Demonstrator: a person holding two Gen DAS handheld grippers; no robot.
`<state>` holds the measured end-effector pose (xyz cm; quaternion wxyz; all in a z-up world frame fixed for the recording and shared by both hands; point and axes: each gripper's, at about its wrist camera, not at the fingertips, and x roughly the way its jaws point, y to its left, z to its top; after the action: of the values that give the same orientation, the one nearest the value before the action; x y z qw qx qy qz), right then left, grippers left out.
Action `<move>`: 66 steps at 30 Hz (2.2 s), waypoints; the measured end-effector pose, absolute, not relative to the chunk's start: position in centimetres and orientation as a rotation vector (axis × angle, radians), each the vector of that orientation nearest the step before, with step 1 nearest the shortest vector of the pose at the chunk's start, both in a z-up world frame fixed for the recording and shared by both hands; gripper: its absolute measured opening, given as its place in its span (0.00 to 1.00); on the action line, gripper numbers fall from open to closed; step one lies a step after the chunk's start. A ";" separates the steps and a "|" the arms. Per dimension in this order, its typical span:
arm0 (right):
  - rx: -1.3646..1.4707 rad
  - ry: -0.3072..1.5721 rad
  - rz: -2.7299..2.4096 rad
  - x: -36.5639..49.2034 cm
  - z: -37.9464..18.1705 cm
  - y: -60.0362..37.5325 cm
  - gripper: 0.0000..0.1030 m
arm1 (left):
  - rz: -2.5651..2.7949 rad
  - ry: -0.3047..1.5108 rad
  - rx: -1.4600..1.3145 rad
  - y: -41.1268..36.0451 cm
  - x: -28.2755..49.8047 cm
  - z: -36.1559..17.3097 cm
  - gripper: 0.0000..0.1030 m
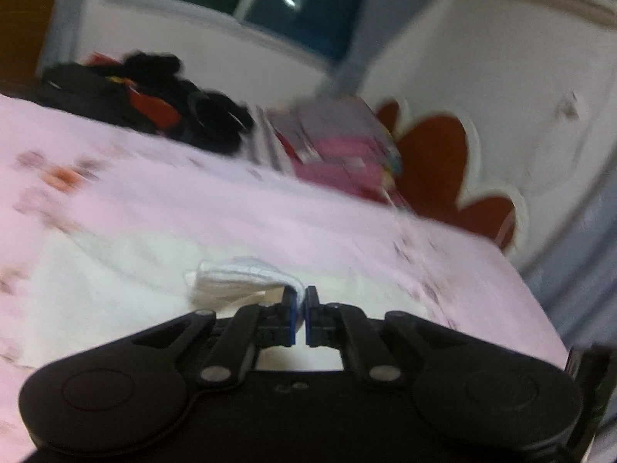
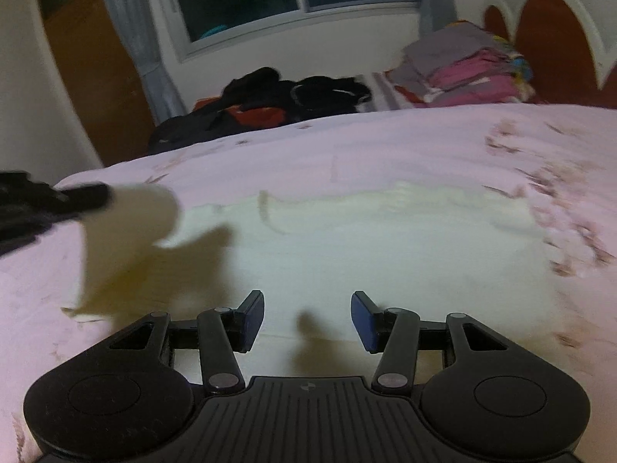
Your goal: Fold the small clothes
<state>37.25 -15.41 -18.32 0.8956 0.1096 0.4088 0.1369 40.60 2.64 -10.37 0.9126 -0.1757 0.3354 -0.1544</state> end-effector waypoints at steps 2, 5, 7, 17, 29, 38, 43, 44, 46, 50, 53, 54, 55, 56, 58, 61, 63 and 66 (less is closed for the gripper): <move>0.234 0.850 0.267 36.7 -18.3 -16.7 0.49 | -0.347 0.744 -0.303 0.3 41.1 -12.1 0.05; 0.237 0.861 0.262 36.0 -18.4 -17.9 0.49 | -0.356 0.826 -0.282 -1.2 41.1 -13.9 0.25; 0.245 0.871 0.273 35.7 -18.5 -18.2 0.49 | -0.339 0.823 -0.289 -0.8 40.5 -13.8 0.46; 0.299 0.915 0.346 36.7 -19.7 -15.6 0.81 | -0.136 0.749 -0.141 5.5 36.0 -12.1 0.74; 0.214 0.911 0.374 37.6 -19.5 -13.6 0.07 | 0.023 0.832 -0.092 7.5 35.2 -15.5 0.72; 0.122 0.745 0.306 39.2 -14.6 -17.5 0.07 | 0.120 0.811 -0.064 7.3 37.1 -16.9 0.72; 0.085 0.806 0.232 40.4 -16.5 -21.2 0.07 | 0.154 0.770 -0.054 7.5 37.5 -16.8 0.57; 0.084 0.823 0.216 40.4 -17.2 -21.8 0.07 | 0.150 0.765 -0.063 7.5 37.5 -16.8 0.56; 0.089 0.858 0.186 40.5 -18.6 -23.0 0.07 | 0.139 0.752 -0.071 7.5 37.5 -16.7 0.44; 0.110 0.917 0.156 40.8 -21.0 -24.0 0.07 | 0.099 0.743 -0.073 7.0 37.3 -16.8 0.24; 0.104 0.934 0.154 40.8 -21.8 -24.5 0.08 | 0.086 0.748 -0.080 7.3 37.3 -16.6 0.22; 0.104 0.927 0.151 40.7 -21.8 -24.7 0.08 | 0.081 0.752 -0.081 7.5 37.2 -16.6 0.22; 0.110 0.929 0.149 40.7 -21.8 -25.0 0.08 | 0.075 0.756 -0.083 7.7 37.2 -16.5 0.22; 0.125 0.936 0.149 40.6 -21.7 -25.3 0.08 | 0.070 0.763 -0.084 7.9 37.2 -16.4 0.22; 0.131 0.937 0.147 40.2 -21.4 -25.6 0.09 | 0.060 0.787 -0.090 8.2 37.1 -16.1 0.24; 0.144 0.937 0.133 39.6 -20.9 -26.0 0.21 | 0.055 0.807 -0.125 9.1 36.5 -15.4 0.30; 0.128 0.894 0.078 39.3 -20.1 -26.4 0.56 | 0.059 0.808 -0.171 9.9 36.0 -14.7 0.31; 0.136 0.819 0.056 39.2 -19.0 -26.9 0.73 | 0.059 0.775 -0.224 10.7 35.7 -13.3 0.31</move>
<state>39.18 -26.94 -19.02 0.9147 0.0659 0.3977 0.0273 35.75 10.67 -13.29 0.9192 -0.1092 0.3771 0.0288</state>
